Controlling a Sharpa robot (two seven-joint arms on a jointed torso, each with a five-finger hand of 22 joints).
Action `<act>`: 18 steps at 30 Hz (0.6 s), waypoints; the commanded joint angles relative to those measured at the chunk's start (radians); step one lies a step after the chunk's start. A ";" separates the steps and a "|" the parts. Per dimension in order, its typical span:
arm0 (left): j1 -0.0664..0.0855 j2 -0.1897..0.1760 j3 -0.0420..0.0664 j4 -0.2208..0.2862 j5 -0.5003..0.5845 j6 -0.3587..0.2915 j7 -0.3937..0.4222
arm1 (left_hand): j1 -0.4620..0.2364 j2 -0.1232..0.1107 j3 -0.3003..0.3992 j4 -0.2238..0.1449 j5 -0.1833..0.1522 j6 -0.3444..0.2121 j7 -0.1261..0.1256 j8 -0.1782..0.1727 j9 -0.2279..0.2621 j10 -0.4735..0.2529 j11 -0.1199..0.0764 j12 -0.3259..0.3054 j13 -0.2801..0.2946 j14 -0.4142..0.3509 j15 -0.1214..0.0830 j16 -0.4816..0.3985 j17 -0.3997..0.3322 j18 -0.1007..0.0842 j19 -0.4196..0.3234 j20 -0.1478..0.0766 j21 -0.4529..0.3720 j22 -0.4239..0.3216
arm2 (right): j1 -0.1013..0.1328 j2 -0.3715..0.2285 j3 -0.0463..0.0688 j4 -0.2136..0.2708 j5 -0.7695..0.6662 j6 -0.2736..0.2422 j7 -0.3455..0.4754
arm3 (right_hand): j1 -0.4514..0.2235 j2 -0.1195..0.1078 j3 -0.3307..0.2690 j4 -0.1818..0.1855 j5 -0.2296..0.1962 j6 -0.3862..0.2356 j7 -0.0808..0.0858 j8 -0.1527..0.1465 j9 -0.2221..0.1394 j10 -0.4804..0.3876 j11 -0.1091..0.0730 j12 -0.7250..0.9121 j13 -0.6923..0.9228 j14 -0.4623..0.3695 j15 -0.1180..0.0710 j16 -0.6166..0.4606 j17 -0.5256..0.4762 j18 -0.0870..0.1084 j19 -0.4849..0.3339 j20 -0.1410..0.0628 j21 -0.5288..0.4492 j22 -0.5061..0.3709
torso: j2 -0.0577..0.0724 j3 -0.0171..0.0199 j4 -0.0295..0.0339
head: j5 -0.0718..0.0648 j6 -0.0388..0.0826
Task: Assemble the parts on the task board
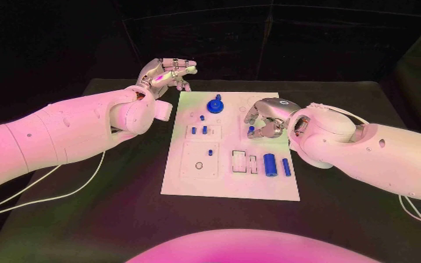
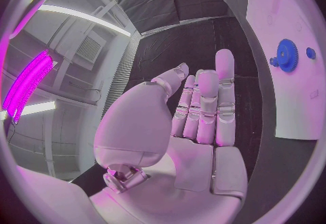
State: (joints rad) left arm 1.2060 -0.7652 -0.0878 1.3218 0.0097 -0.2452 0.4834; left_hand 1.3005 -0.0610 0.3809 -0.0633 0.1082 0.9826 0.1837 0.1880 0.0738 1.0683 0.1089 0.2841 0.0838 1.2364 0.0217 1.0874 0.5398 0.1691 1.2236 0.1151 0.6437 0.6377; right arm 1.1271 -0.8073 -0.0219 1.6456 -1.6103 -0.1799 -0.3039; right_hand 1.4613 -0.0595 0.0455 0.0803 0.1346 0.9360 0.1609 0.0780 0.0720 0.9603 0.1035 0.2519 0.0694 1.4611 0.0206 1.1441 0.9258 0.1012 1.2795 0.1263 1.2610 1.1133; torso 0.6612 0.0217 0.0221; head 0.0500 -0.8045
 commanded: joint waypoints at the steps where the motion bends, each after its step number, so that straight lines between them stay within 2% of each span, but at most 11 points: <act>1: 0.001 0.001 0.001 0.001 0.003 0.008 0.006 | 0.002 0.008 -0.006 0.000 -0.002 -0.005 0.000 0.005 0.001 -0.010 0.000 0.006 0.001 -0.010 -0.001 -0.003 -0.002 0.013 -0.007 0.003 -0.004 -0.002 | 0.002 0.004 0.000 -0.005 -0.019 0.077 -0.012 | 0.021 0.017 0.008 -0.007 -0.004 0.017 -0.003 0.006 0.001 0.033 -0.005 0.012 -0.003 0.003 -0.009 0.002 0.010 0.001 0.014 -0.006 0.013 0.014 | 0.000 -0.0005 -0.0003 | -0.002 -0.001; 4: 0.001 0.001 0.001 0.001 0.003 0.007 0.007 | 0.002 0.008 -0.006 0.000 -0.002 -0.005 0.000 0.005 0.001 -0.010 0.000 0.006 0.001 -0.010 -0.001 -0.003 -0.002 0.013 -0.007 0.003 -0.004 -0.002 | 0.002 0.006 0.000 -0.010 -0.029 0.089 -0.017 | 0.037 0.032 0.023 -0.011 -0.016 0.029 -0.005 0.007 0.000 0.054 -0.007 0.010 -0.007 0.007 -0.011 0.010 0.019 -0.002 0.022 -0.008 0.021 0.025 | -0.001 0.0001 -0.0011 | -0.001 -0.004; 8: 0.001 0.001 0.001 0.001 0.003 0.007 0.007 | 0.002 0.008 -0.006 0.000 -0.002 -0.005 0.000 0.005 0.001 -0.010 0.000 0.006 0.001 -0.010 -0.001 -0.003 -0.002 0.013 -0.007 0.003 -0.004 -0.002 | 0.002 0.009 0.000 -0.015 -0.038 0.090 -0.021 | 0.045 0.039 0.034 -0.012 -0.021 0.036 -0.005 0.007 -0.001 0.064 -0.008 0.004 -0.008 0.008 -0.012 0.013 0.022 -0.003 0.025 -0.009 0.025 0.030 | 0.000 0.0003 -0.0008 | -0.002 -0.004; 14: 0.001 0.001 0.001 0.000 0.003 0.008 0.007 | 0.002 0.008 -0.006 0.000 -0.002 -0.005 0.000 0.005 0.001 -0.010 0.000 0.006 0.001 -0.010 -0.001 -0.003 -0.002 0.013 -0.007 0.003 -0.004 -0.002 | 0.001 0.016 0.000 -0.022 -0.045 0.075 -0.020 | 0.054 0.053 0.058 -0.011 -0.023 0.052 -0.003 0.008 -0.001 0.080 -0.008 -0.008 -0.009 0.011 -0.012 0.022 0.033 -0.005 0.033 -0.010 0.034 0.043 | -0.001 0.0004 -0.0015 | -0.002 -0.004; 18: 0.001 0.001 0.001 0.000 0.003 0.008 0.007 | 0.002 0.008 -0.006 0.000 -0.002 -0.005 0.000 0.005 0.001 -0.010 0.000 0.006 0.001 -0.010 -0.001 -0.003 -0.002 0.013 -0.007 0.003 -0.004 -0.002 | 0.001 0.020 0.000 -0.024 -0.046 0.052 -0.015 | 0.074 0.071 0.101 -0.014 -0.049 0.088 -0.004 0.018 0.002 0.131 -0.015 -0.008 -0.006 0.020 -0.018 0.050 0.067 -0.014 0.058 -0.014 0.063 0.083 | 0.000 0.0005 -0.0016 | -0.002 -0.005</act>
State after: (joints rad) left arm 1.2059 -0.7649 -0.0878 1.3213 0.0097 -0.2453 0.4835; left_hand 1.3005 -0.0610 0.3810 -0.0634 0.1082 0.9826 0.1837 0.1901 0.0738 1.0683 0.1089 0.2867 0.0836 1.2328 0.0181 1.0874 0.5384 0.1691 1.2236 0.1151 0.6438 0.6370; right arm 1.1268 -0.7887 -0.0221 1.6214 -1.6415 -0.1143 -0.3197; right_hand 1.5305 0.0098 0.1410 0.0665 0.0886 1.0188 0.1571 0.0914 0.0719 1.0840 0.0906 0.2458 0.0616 1.4645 0.0096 1.1908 0.9885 0.1010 1.3334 0.1122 1.3208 1.1914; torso 0.6611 0.0220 0.0207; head 0.0484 -0.8087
